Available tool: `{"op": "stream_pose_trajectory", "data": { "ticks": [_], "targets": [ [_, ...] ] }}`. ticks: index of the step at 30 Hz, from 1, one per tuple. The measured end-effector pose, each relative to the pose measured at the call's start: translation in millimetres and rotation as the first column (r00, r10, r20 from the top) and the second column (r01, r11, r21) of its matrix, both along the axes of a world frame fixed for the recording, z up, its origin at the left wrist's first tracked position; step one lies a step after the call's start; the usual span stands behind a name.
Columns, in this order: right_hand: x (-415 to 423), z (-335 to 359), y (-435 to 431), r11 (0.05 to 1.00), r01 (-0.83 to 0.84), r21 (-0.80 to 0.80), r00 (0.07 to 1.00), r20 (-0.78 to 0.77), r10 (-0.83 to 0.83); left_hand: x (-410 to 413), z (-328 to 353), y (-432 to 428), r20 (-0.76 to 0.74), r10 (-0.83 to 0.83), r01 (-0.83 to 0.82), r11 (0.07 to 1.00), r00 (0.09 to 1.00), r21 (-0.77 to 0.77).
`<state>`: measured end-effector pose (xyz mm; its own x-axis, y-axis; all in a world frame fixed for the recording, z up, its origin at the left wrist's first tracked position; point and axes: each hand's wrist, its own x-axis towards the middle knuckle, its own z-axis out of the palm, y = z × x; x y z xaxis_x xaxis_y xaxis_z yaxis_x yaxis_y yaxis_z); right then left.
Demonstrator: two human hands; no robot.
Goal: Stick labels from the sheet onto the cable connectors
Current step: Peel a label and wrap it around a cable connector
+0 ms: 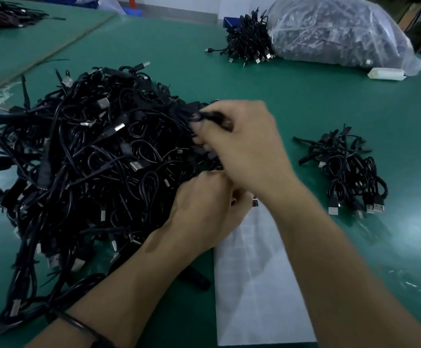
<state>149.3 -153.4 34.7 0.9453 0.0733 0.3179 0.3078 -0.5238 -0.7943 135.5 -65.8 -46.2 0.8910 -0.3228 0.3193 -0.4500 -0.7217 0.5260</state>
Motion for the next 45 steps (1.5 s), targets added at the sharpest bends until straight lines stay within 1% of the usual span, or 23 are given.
{"op": "stream_pose_trajectory", "data": {
  "ticks": [2, 3, 5, 6, 8, 11, 13, 14, 18, 20, 21, 23, 25, 26, 28, 30, 32, 34, 36, 39, 41, 43, 45],
  "targets": [
    [-5.4, 2.9, -20.5, 0.981, 0.012, 0.192, 1.000, -0.017, -0.008, -3.0, 5.3, -2.2, -0.030, -0.018, 0.016, 0.998, 0.999, -0.067],
    [-9.3, 3.3, -31.9, 0.964, 0.012, 0.265, 0.999, -0.033, -0.003, -2.9, 4.9, -2.6, -0.058, -0.027, 0.019, 0.991, 0.998, -0.131],
    [-18.8, -0.6, -54.5, 0.933, -0.009, 0.360, 0.996, -0.080, 0.040, -1.8, 3.0, -2.1, -0.086, -0.052, 0.020, 0.940, 0.995, -0.339],
    [-23.6, -4.6, -64.5, 0.927, -0.027, 0.375, 0.991, -0.112, 0.075, -1.8, 4.9, -1.5, -0.081, -0.053, 0.011, 0.892, 0.995, -0.452],
    [-33.5, -15.4, -79.4, 0.930, -0.056, 0.364, 0.969, -0.205, 0.139, -2.1, 10.0, -0.9, -0.086, -0.058, -0.015, 0.744, 0.995, -0.668],
    [-43.9, -31.1, -91.5, 0.958, -0.065, 0.280, 0.941, -0.303, 0.152, 1.3, 17.2, 1.2, -0.140, -0.091, -0.079, 0.484, 0.986, -0.871],
    [-47.0, -37.6, -92.8, 0.977, -0.096, 0.193, 0.936, -0.316, 0.154, 3.6, 21.7, 3.3, -0.180, -0.131, -0.126, 0.343, 0.975, -0.931],
    [-48.3, -39.9, -92.0, 0.979, -0.124, 0.160, 0.933, -0.316, 0.170, 4.6, 23.6, 3.8, -0.191, -0.146, -0.141, 0.297, 0.971, -0.945],
    [-54.1, -41.0, -85.3, 0.944, -0.303, 0.131, 0.870, -0.367, 0.330, 3.0, 31.6, 4.7, -0.228, -0.136, -0.199, 0.197, 0.964, -0.960],
    [-56.5, -38.7, -86.5, 0.938, -0.324, 0.126, 0.850, -0.397, 0.347, 3.6, 35.4, 7.7, -0.275, -0.193, -0.257, 0.114, 0.942, -0.960],
    [-56.8, -37.7, -87.9, 0.949, -0.291, 0.119, 0.862, -0.397, 0.314, 4.1, 37.5, 9.6, -0.291, -0.236, -0.278, 0.086, 0.927, -0.957],
    [-55.6, -38.2, -92.0, 0.978, -0.131, 0.165, 0.912, -0.366, 0.184, 3.7, 40.8, 10.7, -0.291, -0.285, -0.274, 0.100, 0.913, -0.957],
    [-52.9, -41.6, -94.9, 0.974, 0.077, 0.211, 0.949, -0.315, -0.007, 1.3, 41.6, 8.8, -0.259, -0.287, -0.215, 0.175, 0.922, -0.961],
    [-51.4, -43.8, -95.2, 0.972, 0.169, 0.164, 0.947, -0.300, -0.114, 0.1, 41.5, 7.3, -0.244, -0.280, -0.184, 0.226, 0.928, -0.957],
    [-49.4, -49.2, -95.5, 0.956, 0.292, -0.034, 0.909, -0.301, -0.288, -1.7, 38.9, 5.5, -0.255, -0.293, -0.160, 0.311, 0.921, -0.937],
    [-49.8, -53.0, -91.5, 0.916, 0.312, -0.251, 0.875, -0.300, -0.380, -2.3, 36.0, 6.2, -0.288, -0.322, -0.158, 0.374, 0.902, -0.914],
    [-50.5, -56.1, -84.7, 0.894, 0.272, -0.356, 0.872, -0.301, -0.385, -2.4, 33.6, 7.6, -0.286, -0.298, -0.122, 0.466, 0.911, -0.876],
    [-51.3, -58.8, -78.6, 0.900, 0.242, -0.363, 0.882, -0.304, -0.360, -2.1, 32.4, 7.8, -0.242, -0.266, -0.061, 0.547, 0.933, -0.835],
    [-50.2, -59.8, -75.6, 0.916, 0.240, -0.321, 0.881, -0.324, -0.345, -1.8, 32.3, 6.3, -0.206, -0.256, -0.015, 0.593, 0.945, -0.805],
    [-48.8, -58.4, -76.6, 0.944, 0.278, -0.179, 0.881, -0.343, -0.325, -1.0, 32.0, 3.7, -0.243, -0.275, -0.030, 0.601, 0.930, -0.799],
    [-48.2, -58.9, -79.7, 0.943, 0.302, -0.138, 0.878, -0.346, -0.331, 0.5, 28.5, 3.7, -0.246, -0.244, -0.038, 0.634, 0.938, -0.773],
    [-49.3, -57.8, -78.2, 0.931, 0.306, -0.199, 0.876, -0.324, -0.358, 1.2, 25.9, 3.9, -0.229, -0.194, -0.040, 0.675, 0.954, -0.737],
    [-49.4, -58.7, -76.2, 0.886, 0.296, -0.357, 0.848, -0.329, -0.416, 1.3, 24.3, 4.5, -0.233, -0.165, -0.052, 0.703, 0.958, -0.710]
  ]
}}
